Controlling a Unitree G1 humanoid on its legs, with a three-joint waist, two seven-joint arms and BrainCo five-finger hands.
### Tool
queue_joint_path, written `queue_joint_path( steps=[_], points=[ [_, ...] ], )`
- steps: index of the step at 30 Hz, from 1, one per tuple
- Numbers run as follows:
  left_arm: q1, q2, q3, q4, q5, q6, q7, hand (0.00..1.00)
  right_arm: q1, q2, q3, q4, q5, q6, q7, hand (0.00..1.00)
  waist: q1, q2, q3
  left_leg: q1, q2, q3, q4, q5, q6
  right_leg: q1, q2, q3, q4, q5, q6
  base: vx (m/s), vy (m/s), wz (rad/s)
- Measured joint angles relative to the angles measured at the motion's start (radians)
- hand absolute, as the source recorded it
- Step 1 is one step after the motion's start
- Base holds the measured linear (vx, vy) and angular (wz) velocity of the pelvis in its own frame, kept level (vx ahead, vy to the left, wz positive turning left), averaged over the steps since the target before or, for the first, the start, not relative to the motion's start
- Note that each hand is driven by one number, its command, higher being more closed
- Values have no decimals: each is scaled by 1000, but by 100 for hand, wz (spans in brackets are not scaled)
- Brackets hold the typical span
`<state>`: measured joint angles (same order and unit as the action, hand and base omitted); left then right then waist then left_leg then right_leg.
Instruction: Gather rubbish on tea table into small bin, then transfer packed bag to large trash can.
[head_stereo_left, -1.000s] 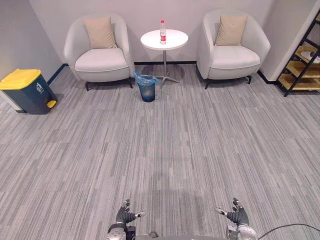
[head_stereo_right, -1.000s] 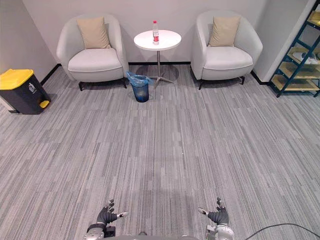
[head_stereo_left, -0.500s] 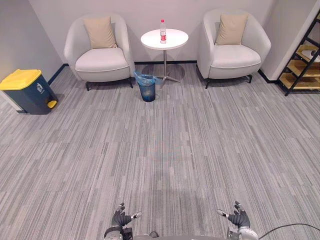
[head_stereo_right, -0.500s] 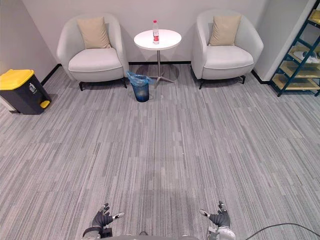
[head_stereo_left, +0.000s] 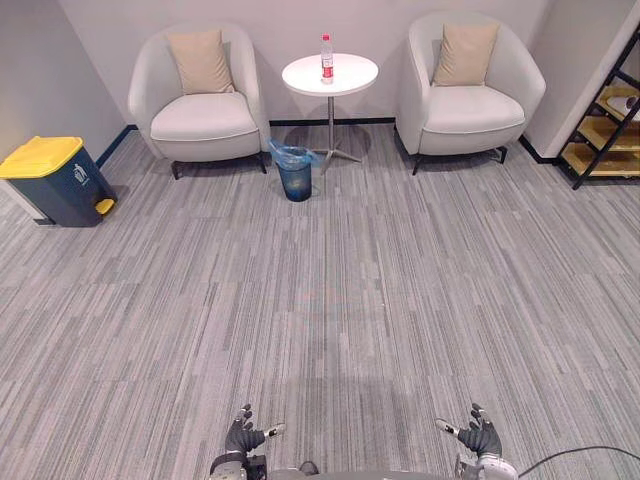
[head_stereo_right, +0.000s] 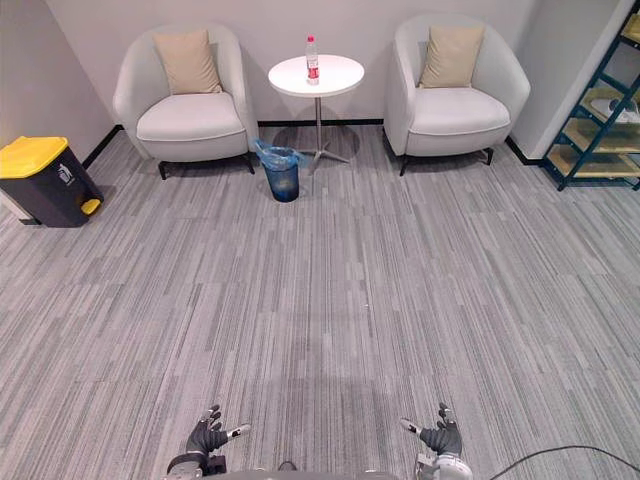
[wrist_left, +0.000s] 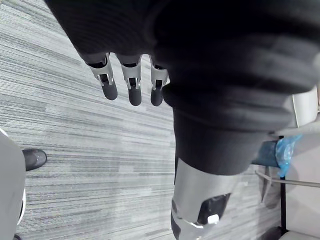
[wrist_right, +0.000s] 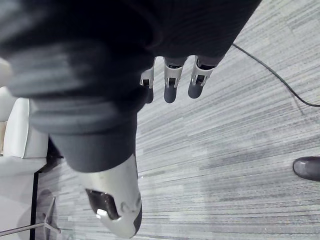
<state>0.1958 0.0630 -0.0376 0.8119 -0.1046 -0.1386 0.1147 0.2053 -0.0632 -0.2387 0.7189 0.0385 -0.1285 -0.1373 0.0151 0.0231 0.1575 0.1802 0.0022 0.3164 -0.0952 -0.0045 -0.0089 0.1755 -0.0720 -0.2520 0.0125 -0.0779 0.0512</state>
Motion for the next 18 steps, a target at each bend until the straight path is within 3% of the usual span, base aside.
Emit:
queue_joint_path(
  steps=[7,9,11,12,16,18],
  points=[
    [8,0,-11,-40,0,0,1,0,-19,-3,1,-42,0,0,-17,0,2,2,-2,-37,-1,33,44,-42,21,-49,-14,23,50,-20,16,23,19,-13],
    [11,0,-28,-57,0,0,1,0,-22,-7,1,-43,-1,0,-18,0,2,1,-1,-66,-5,43,107,-95,31,-95,-42,36,146,-71,32,64,71,-13],
    [22,-1,-40,-76,-2,0,1,0,-19,-16,2,-39,-1,3,-18,0,2,-4,4,-85,-16,48,187,-173,47,-151,-93,33,309,-138,79,73,113,-11],
    [24,-1,-41,-76,-2,0,1,0,-16,-21,4,-37,-1,5,-18,0,1,-3,4,-84,-17,49,200,-187,51,-170,-105,28,358,-142,87,94,123,-11],
    [28,24,-41,-100,-4,2,4,0,-11,-30,14,-36,0,21,-30,0,-1,2,13,-34,-28,40,247,-251,65,-324,-189,-9,742,-136,80,186,106,-1],
    [24,37,-41,-112,-5,4,19,0,-10,-32,14,-36,0,23,-34,0,-6,15,19,-10,-16,28,257,-264,68,-364,-193,-37,787,-189,76,269,36,23]
  ],
)
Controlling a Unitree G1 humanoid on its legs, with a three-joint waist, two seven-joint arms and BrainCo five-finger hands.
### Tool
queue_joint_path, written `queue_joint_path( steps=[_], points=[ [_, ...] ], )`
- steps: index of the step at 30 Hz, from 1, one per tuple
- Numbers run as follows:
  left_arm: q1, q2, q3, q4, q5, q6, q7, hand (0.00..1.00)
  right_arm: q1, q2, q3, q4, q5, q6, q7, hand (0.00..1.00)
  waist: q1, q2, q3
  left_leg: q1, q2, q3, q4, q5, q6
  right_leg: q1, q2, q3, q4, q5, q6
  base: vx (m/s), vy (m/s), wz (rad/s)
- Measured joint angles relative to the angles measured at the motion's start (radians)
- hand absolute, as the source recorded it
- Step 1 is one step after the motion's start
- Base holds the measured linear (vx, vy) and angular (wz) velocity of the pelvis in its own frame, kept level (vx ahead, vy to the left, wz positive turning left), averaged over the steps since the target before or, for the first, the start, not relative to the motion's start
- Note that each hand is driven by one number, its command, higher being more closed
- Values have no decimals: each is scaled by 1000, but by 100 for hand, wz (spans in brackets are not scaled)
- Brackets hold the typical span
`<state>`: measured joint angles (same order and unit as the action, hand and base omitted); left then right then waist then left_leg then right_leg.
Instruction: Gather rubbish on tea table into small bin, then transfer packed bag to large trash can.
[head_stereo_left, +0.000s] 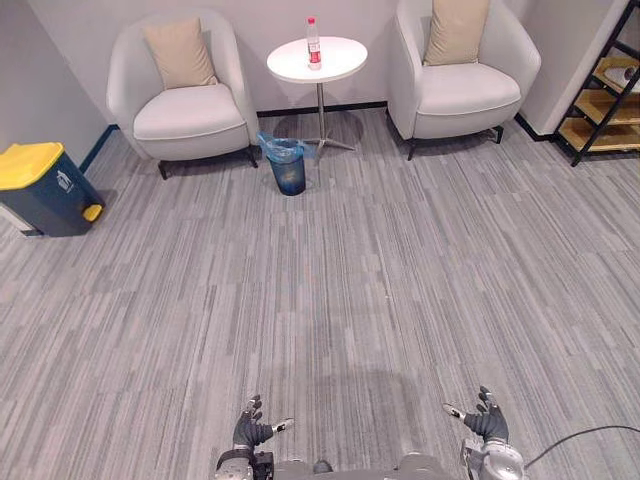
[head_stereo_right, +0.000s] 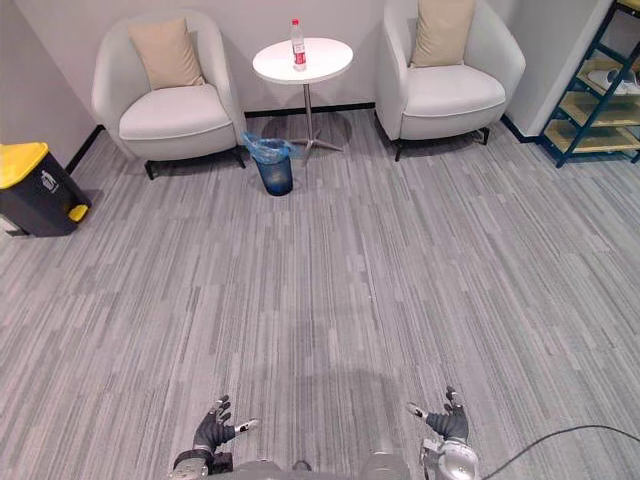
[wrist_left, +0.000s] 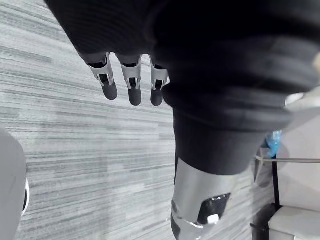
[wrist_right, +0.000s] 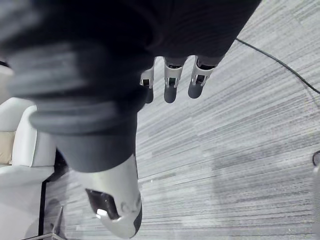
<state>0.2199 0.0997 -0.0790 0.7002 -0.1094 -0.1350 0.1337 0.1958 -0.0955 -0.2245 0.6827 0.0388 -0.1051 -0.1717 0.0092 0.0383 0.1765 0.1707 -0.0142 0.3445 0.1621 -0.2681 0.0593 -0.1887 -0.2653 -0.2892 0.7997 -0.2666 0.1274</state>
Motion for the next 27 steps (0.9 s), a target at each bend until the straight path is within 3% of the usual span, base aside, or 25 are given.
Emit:
queue_joint_path(
  steps=[3,4,5,6,7,8,10,11,12,13,14,16,20,22,24,25,26,27],
  points=[
    [-31,4,4,-4,-6,0,4,0,-29,-16,1,0,0,0,0,0,-27,13,18,22,45,-37,-12,0,-11,-89,45,-64,-113,-24,-25,343,-56,43],
    [-47,4,4,-4,-6,-1,4,0,-44,-28,3,-1,0,0,0,0,-28,18,34,42,66,-42,-20,5,-40,-113,80,-61,-234,16,-36,364,-100,26],
    [-46,5,5,-4,-6,-1,5,0,-49,-34,7,-2,0,-1,-1,0,-28,13,37,63,71,-42,-30,4,-74,-114,112,-55,-377,102,-41,383,-116,24],
    [-45,7,6,-4,-6,-2,5,0,-48,-33,7,-2,0,-1,-1,0,-27,4,36,74,68,-42,-37,0,-84,-113,119,-44,-436,152,-53,410,-168,32],
    [-43,13,10,-2,-6,-3,5,0,-40,-32,8,-2,0,-1,-1,0,-29,-17,33,109,60,-47,-42,-24,-123,-114,119,-25,-465,267,-107,438,-211,31],
    [-43,-6,13,16,-5,-1,9,0,-39,-45,8,0,0,3,-1,0,-31,-1,33,136,89,-58,-34,-36,-144,-116,129,-24,-398,263,-168,430,-220,26],
    [-44,-23,9,16,-5,-3,20,0,-52,-43,14,-3,0,0,-1,0,-34,17,25,73,128,-66,96,-34,-149,-119,144,-37,-390,200,-174,420,-290,14],
    [-51,-40,6,15,-5,-3,20,0,-58,-47,27,-4,0,-2,-1,0,-35,44,26,-49,199,-71,350,-14,-174,-86,178,-60,-432,181,-184,516,-397,18],
    [-53,-45,7,16,-5,-3,20,0,-56,-49,33,-4,0,-2,-1,0,-35,57,31,-89,241,-72,455,16,-174,-53,203,-70,-459,182,-201,521,-351,9],
    [-51,-47,7,16,-6,-2,19,0,-49,-46,43,-3,12,-2,-1,0,-26,64,38,-144,317,-70,644,34,-167,24,245,-78,-505,175,-236,455,-247,-7],
    [-50,-46,8,16,-6,-1,19,0,-47,-42,44,-4,18,-3,-1,0,-23,63,43,-155,342,-67,723,33,-166,70,259,-79,-526,168,-247,437,-210,-9],
    [-62,-46,7,10,-6,0,18,0,-45,-41,43,-5,43,-8,-2,0,-21,31,61,-205,388,-31,886,17,-139,215,283,-77,-613,156,-255,348,-178,1],
    [-117,-47,8,-8,-6,0,21,0,-58,-47,35,-12,77,-10,-6,0,-13,31,69,-385,364,-5,815,2,-127,322,298,-68,-713,156,-250,318,-82,-5],
    [-140,-53,4,-8,-6,1,21,0,-63,-34,26,-12,82,-10,-10,0,7,19,83,-418,299,-4,610,4,-128,368,282,-55,-737,156,-249,320,60,-21],
    [-143,-60,3,-12,-6,1,21,0,-64,-23,25,-12,87,-10,-18,0,8,9,89,-422,220,-25,361,29,-139,401,259,-48,-750,138,-220,293,117,-13],
    [-141,-67,2,-14,-6,1,21,0,-62,-26,24,-12,87,-10,-25,0,8,20,86,-421,183,-52,212,95,-135,418,259,-40,-759,117,-186,376,242,-30],
    [-128,-69,3,-15,-6,3,22,0,-63,-33,30,-9,87,-5,-28,0,15,47,81,-416,181,-83,139,210,-88,435,275,-14,-758,85,-151,313,214,-35],
    [-124,-67,3,-15,-6,4,22,0,-63,-31,31,-9,87,-4,-28,0,16,47,80,-414,178,-90,142,228,-77,437,273,-5,-755,80,-146,342,257,-49]
  ],
)
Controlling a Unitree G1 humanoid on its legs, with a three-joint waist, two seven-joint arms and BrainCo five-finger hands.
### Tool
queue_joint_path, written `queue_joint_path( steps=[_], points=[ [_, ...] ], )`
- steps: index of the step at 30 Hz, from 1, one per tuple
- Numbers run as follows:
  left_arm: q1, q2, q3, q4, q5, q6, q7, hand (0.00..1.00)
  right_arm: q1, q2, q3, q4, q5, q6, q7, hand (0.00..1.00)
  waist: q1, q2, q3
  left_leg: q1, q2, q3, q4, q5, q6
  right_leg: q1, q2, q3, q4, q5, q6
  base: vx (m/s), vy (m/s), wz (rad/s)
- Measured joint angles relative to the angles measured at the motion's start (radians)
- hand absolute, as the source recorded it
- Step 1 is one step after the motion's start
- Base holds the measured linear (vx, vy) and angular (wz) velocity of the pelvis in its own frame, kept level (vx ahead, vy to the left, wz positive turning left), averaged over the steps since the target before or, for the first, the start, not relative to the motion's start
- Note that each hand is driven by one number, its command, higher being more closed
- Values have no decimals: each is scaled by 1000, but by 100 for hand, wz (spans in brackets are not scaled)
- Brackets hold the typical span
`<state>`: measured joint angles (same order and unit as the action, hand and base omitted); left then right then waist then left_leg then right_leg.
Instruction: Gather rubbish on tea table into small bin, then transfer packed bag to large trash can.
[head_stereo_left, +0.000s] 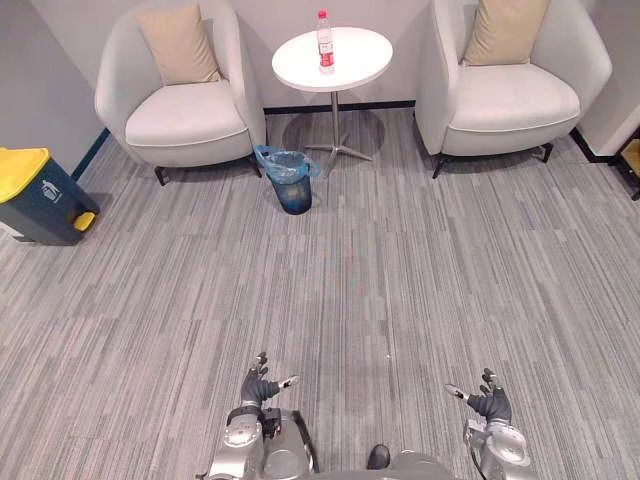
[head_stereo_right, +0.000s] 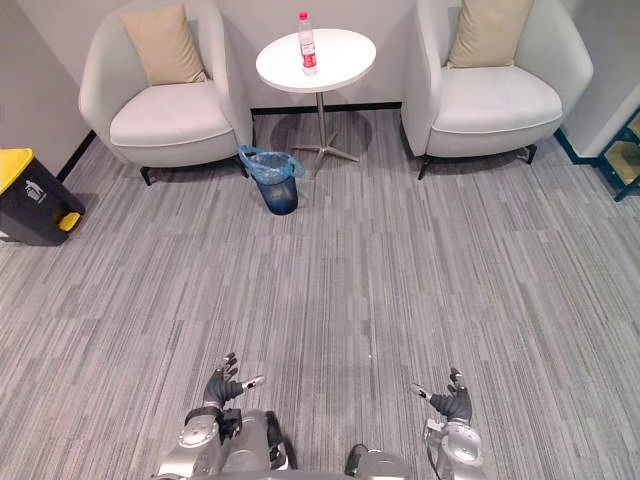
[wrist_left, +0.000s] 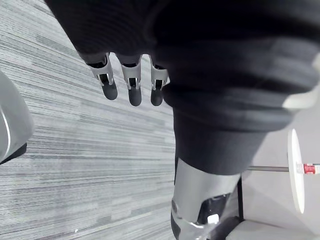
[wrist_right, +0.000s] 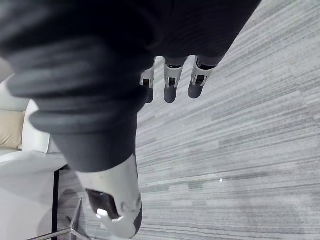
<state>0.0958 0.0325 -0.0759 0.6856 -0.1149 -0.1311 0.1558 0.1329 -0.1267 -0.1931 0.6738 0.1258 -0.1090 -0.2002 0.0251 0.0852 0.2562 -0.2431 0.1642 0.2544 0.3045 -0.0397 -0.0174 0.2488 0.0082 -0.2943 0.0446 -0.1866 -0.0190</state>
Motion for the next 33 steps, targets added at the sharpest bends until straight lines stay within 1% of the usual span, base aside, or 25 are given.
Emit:
queue_joint_path(
  steps=[1,2,3,4,5,6,7,8,11,12,14,16,17,18,19,20,21,22,24,25,26,28,30,31,33],
  points=[
    [7,6,0,0,0,6,0,0,-1,8,15,0,-1,0,-1,0,7,-13,-3,8,-21,-6,26,11,26,8,-29,27,22,-31,28,284,173,-31],
    [9,14,0,0,0,10,0,0,4,15,23,2,-2,0,-1,0,15,-45,-12,5,-48,10,53,-32,47,-6,-71,34,64,-71,49,362,218,-30],
    [10,14,-1,0,0,10,0,0,4,15,29,10,-2,0,-1,0,20,-60,-18,2,-59,23,66,-55,50,-25,-93,41,102,-93,59,440,202,-29],
    [9,9,-2,5,0,13,-1,0,2,13,38,20,-11,1,2,0,24,-77,-25,6,-74,49,81,-96,56,-73,-126,73,216,-119,78,458,220,-35],
    [13,9,-11,14,0,16,-1,0,-13,13,43,29,-18,1,5,0,19,-79,-24,34,-89,66,68,-119,63,-142,-160,109,382,-117,92,457,212,-37],
    [18,13,-17,15,0,17,-1,0,-19,15,49,33,-19,1,8,0,18,-87,-23,61,-103,79,49,-124,66,-184,-186,125,485,-108,126,378,173,-25],
    [23,25,-35,22,0,18,-1,0,-22,21,54,43,-21,1,10,0,13,-93,-23,121,-126,91,17,-135,73,-259,-235,134,678,-73,201,391,130,-15],
    [24,30,-49,22,0,19,-1,0,-21,23,55,61,-24,3,14,0,12,-91,-22,185,-134,94,-4,-154,80,-296,-265,111,802,-71,201,388,108,-8],
    [30,45,-49,21,-1,16,2,0,-21,20,67,71,-31,3,28,0,6,-80,-24,294,-134,95,-72,-161,78,-369,-296,-1,853,-107,135,331,52,1],
    [29,58,-47,21,-1,13,3,0,-26,17,80,73,-39,3,29,0,-11,-75,-24,329,-124,93,-100,-159,74,-413,-288,-51,795,-120,113,450,-3,6],
    [24,63,-46,21,-1,14,3,0,-40,10,85,77,-41,2,29,0,-16,-61,-22,359,-104,95,-126,-156,69,-486,-262,-94,647,-115,103,402,-72,4],
    [12,58,-41,22,-1,13,3,0,-47,-3,85,77,-41,3,29,0,-19,-43,-12,396,-73,90,-145,-157,43,-540,-216,-83,436,-42,72,428,-177,18],
    [18,62,-38,23,0,11,5,0,-42,-3,88,79,-41,3,29,0,-28,-50,-15,440,-65,88,-174,-160,0,-539,-175,-49,232,99,80,412,-193,28],
    [22,70,-38,23,0,11,6,0,-38,-1,89,78,-41,2,29,0,-34,-62,-15,461,-68,84,-179,-167,-19,-531,-171,-24,163,165,86,444,-239,34],
    [32,82,-33,27,0,10,6,0,-22,-1,91,79,-41,2,29,0,-40,-81,-17,491,-78,67,-187,-193,-61,-524,-172,17,139,296,57,379,-254,28],
    [24,57,-28,58,0,12,8,0,-25,-26,90,89,-41,6,29,0,-43,-42,-20,518,-43,46,-183,-220,-94,-544,-149,18,234,301,30,459,-301,15],
    [24,51,-27,56,0,9,10,0,-26,-29,91,86,-41,6,29,0,-42,-34,-28,515,-30,44,-168,-220,-95,-558,-142,17,262,265,22,412,-305,6],
    [21,40,-29,60,0,9,14,0,-33,-30,90,84,-41,3,29,0,-42,-20,-35,465,10,28,-68,-225,-102,-565,-130,1,284,217,7,368,-318,16],
    [6,23,-30,60,0,6,18,0,-28,-31,89,84,-40,3,29,0,-44,2,-31,336,99,-17,204,-199,-109,-503,-82,-42,232,197,-10,435,-392,26],
    [8,18,-30,58,0,6,18,0,-17,-30,90,83,-38,3,28,0,-41,10,-27,283,157,-26,371,-155,-102,-434,-46,-60,191,185,-28,425,-295,18],
    [10,18,-29,55,-1,6,17,0,-11,-30,89,74,-35,2,28,0,-38,8,-20,244,194,-16,522,-158,-98,-362,-22,-65,158,169,-39,338,-193,14],
    [12,19,-26,39,-1,5,17,0,-3,-30,83,50,-29,-1,26,0,-33,1,-14,173,214,22,670,-181,-69,-282,-6,-69,116,152,-44,301,-127,11],
    [7,19,-26,23,-1,5,17,0,-11,-29,73,45,-15,-2,24,0,-30,-5,-7,93,202,61,674,-197,-48,-232,-5,-73,79,147,-44,272,-71,10],
    [3,19,-26,14,-1,6,18,0,-11,-30,69,45,-12,-2,23,0,-26,-4,-6,56,192,72,626,-198,-46,-214,-6,-80,61,147,-44,257,-8,10],
    [-15,19,-25,8,-1,6,18,0,-16,-27,44,44,-8,-1,20,0,-5,-3,-2,10,137,69,393,-196,-47,-179,-18,-90,39,148,-36,318,57,16]
  ],
)
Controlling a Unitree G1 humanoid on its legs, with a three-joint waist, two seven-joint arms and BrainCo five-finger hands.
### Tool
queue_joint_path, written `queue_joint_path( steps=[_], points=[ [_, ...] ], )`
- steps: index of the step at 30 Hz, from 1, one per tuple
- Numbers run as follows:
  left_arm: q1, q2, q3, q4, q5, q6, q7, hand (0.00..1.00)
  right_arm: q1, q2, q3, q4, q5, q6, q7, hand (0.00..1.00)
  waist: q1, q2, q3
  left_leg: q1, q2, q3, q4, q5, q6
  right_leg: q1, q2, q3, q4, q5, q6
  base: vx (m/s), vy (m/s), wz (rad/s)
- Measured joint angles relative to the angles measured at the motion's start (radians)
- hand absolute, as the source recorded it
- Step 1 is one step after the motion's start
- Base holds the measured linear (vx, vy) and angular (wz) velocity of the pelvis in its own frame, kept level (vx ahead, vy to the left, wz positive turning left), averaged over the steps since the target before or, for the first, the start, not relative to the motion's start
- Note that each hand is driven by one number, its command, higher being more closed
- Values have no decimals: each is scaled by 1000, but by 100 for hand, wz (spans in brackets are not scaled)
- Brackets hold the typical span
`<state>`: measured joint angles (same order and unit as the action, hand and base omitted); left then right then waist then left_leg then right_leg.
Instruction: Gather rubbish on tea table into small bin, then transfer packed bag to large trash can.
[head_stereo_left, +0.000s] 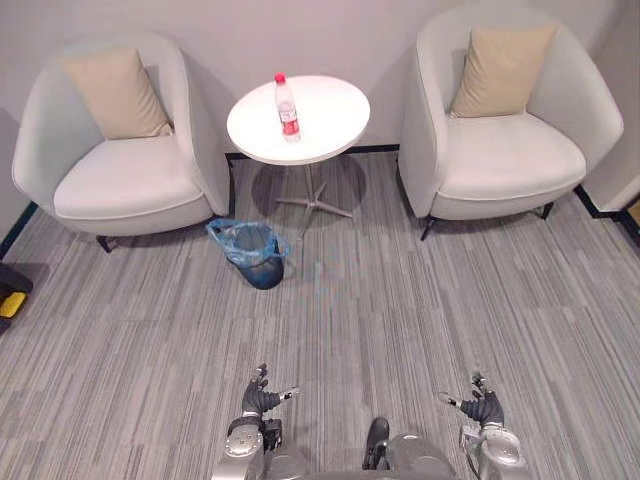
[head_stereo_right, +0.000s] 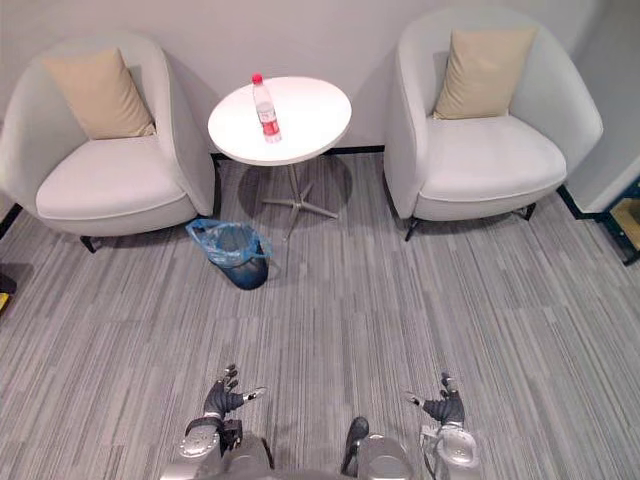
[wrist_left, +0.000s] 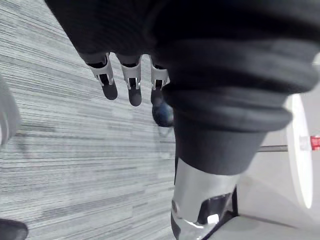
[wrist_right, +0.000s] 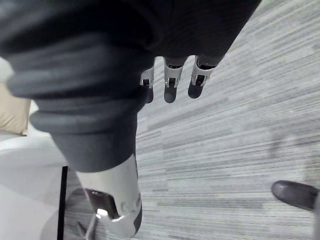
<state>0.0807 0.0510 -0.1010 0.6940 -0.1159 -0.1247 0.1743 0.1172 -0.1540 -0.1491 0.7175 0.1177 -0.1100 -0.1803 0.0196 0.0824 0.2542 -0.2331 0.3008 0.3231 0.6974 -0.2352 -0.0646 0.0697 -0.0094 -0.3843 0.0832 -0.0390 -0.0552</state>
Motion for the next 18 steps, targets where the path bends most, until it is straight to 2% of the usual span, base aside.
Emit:
queue_joint_path(
  steps=[1,2,3,4,5,6,7,8,9,10,11,12,13,14,15,17,18],
  points=[
    [-1,-1,1,0,0,1,0,0,-5,12,-10,-1,0,0,-2,0,1,-4,2,2,-54,-21,-190,16,-14,17,-14,-3,1,-12,17,333,143,15],
    [4,-7,6,0,0,4,0,0,-4,19,-15,0,0,-1,-8,0,3,-3,3,11,-104,-50,-372,64,-29,33,-26,-2,2,-34,29,223,118,8],
    [9,-11,7,0,0,5,0,0,-4,20,-16,0,0,-1,-13,0,5,1,0,22,-122,-63,-451,95,-31,40,-27,2,3,-44,41,234,150,-16],
    [18,-13,8,1,0,7,0,0,-4,21,-14,1,0,0,-15,0,22,9,1,43,-137,-87,-524,187,-22,53,-25,25,8,-63,65,324,204,-42],
    [27,-10,12,0,0,8,1,0,-4,23,-2,0,-1,0,-16,0,37,12,-3,65,-146,-87,-521,231,11,79,-30,57,8,-80,92,401,237,-48],
    [28,-9,18,0,0,8,1,0,-5,25,4,0,-1,0,-16,0,49,0,0,68,-154,-87,-503,231,14,87,-41,65,6,-89,105,339,190,-39],
    [29,-8,25,0,0,9,1,0,-4,29,6,1,-1,0,-17,0,54,-17,-4,59,-167,-89,-474,214,40,90,-56,76,8,-98,117,277,131,-20],
    [32,-5,30,1,-2,9,1,0,-5,32,12,1,-2,0,-16,0,58,-40,-10,45,-185,-82,-425,172,75,86,-82,86,33,-123,139,421,181,-21],
    [38,-2,30,2,-9,10,1,0,-5,33,12,2,-3,0,-16,0,58,-64,-16,43,-206,-66,-388,119,82,65,-118,98,102,-162,167,431,169,-17],
    [39,-1,30,2,-10,11,1,0,-6,33,11,4,-5,0,-16,0,55,-75,-17,52,-219,-55,-380,97,86,49,-141,118,157,-182,179,450,159,-23],
    [40,1,29,3,-13,12,1,0,-10,33,12,5,-9,0,-15,0,53,-83,-19,90,-244,-33,-388,72,94,7,-185,164,294,-206,207,304,104,-22],
    [47,3,29,3,-17,12,1,0,-11,33,12,5,-10,1,-13,0,52,-83,-19,114,-254,-22,-397,63,97,-24,-204,183,380,-206,210,380,129,-27],
    [53,8,24,2,-23,11,1,0,-11,35,18,5,-11,1,-12,0,50,-87,-19,171,-277,-13,-423,54,109,-84,-250,194,557,-176,253,469,113,-11],
    [59,14,15,2,-29,12,1,0,-6,36,38,10,-13,1,-10,0,42,-90,-19,244,-293,-14,-449,33,124,-135,-290,181,731,-173,264,394,85,-3],
    [60,15,15,2,-29,12,2,0,-3,36,41,12,-14,1,-10,0,38,-90,-20,258,-294,-17,-456,28,126,-145,-294,173,755,-180,252,406,48,14],
    [60,35,16,2,-30,10,3,0,-7,38,49,24,-17,3,-8,0,19,-84,-22,346,-283,-31,-510,22,122,-221,-291,87,800,-234,166,363,-3,19],
    [58,36,17,2,-30,10,4,0,-9,36,49,25,-18,3,-8,0,16,-80,-19,360,-276,-34,-522,23,121,-243,-279,66,781,-244,149,389,-58,19]
  ],
)
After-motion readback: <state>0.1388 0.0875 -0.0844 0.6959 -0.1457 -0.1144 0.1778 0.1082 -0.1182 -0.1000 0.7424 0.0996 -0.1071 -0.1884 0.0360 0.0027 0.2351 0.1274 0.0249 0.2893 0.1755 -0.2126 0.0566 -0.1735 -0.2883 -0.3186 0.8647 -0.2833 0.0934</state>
